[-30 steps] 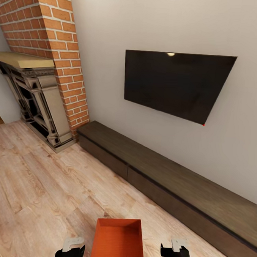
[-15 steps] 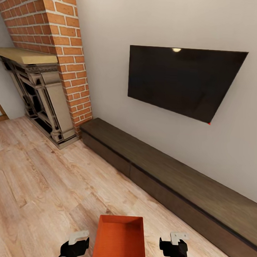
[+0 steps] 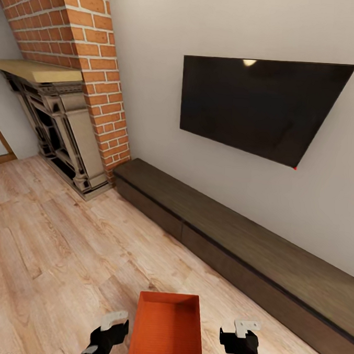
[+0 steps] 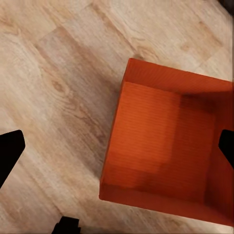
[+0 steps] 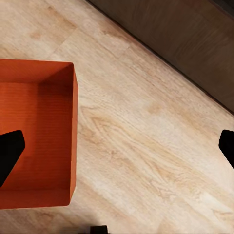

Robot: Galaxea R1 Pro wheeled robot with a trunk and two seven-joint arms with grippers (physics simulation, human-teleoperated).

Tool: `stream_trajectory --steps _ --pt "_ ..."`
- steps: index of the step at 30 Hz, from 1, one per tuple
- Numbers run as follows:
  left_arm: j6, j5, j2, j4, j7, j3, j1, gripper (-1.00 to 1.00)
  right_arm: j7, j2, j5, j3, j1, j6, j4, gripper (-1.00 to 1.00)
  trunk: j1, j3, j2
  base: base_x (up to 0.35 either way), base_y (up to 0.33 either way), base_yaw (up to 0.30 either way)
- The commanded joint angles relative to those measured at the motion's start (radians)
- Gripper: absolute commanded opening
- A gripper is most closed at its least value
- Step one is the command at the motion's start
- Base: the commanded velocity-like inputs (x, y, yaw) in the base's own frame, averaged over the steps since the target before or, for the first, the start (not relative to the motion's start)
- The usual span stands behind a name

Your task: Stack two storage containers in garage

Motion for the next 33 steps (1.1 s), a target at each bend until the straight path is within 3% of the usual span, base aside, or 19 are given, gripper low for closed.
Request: stream_trajectory --steps 1,2,3,11,17,21,29,33 --pt "0.014 0.007 -0.001 -0.015 0.005 -0.009 -0.001 1.0 -0.007 0.0 0.003 0.006 -0.001 0.003 -0.007 1.0 0.0 -0.003 -0.002 0.0 0.0 0.01" --pt "0.036 0.007 -0.001 -0.036 0.006 -0.009 -0.001 1.0 -0.007 0.002 0.005 0.007 -0.003 0.007 -0.021 1.0 0.0 -0.005 -0.002 0.0 0.0 0.006" --pt "0.149 0.006 0.003 -0.163 0.006 -0.009 -0.001 1.0 -0.008 0.009 0.013 0.01 -0.04 0.037 -0.062 1.0 0.0 -0.007 -0.002 0.0 0.0 0.038" --pt "0.322 0.002 0.011 -0.409 0.008 -0.008 -0.037 1.0 -0.013 0.006 0.008 0.007 -0.136 0.102 -0.07 1.0 0.0 -0.019 -0.002 0.0 0.0 0.059" --pt "0.39 0.003 0.023 -0.384 0.003 -0.009 -0.055 1.0 -0.014 0.005 -0.001 0.005 -0.143 0.105 -0.045 1.0 0.0 -0.029 -0.002 0.0 0.0 0.064" --pt "0.484 0.002 0.028 -0.353 0.002 -0.009 -0.06 1.0 -0.013 0.006 -0.001 0.005 -0.143 0.116 0.015 1.0 0.0 -0.036 -0.002 0.0 0.0 0.065" --pt "0.489 0.01 0.021 -0.366 0.0 -0.008 -0.062 1.0 -0.003 0.008 0.007 0.005 -0.143 0.109 0.026 1.0 0.0 -0.049 -0.002 0.0 0.0 0.076" --pt "0.46 0.009 0.027 -0.363 0.0 -0.003 -0.062 1.0 -0.003 0.009 0.008 0.007 -0.143 0.104 0.021 1.0 0.0 -0.054 -0.002 0.0 0.0 0.055"
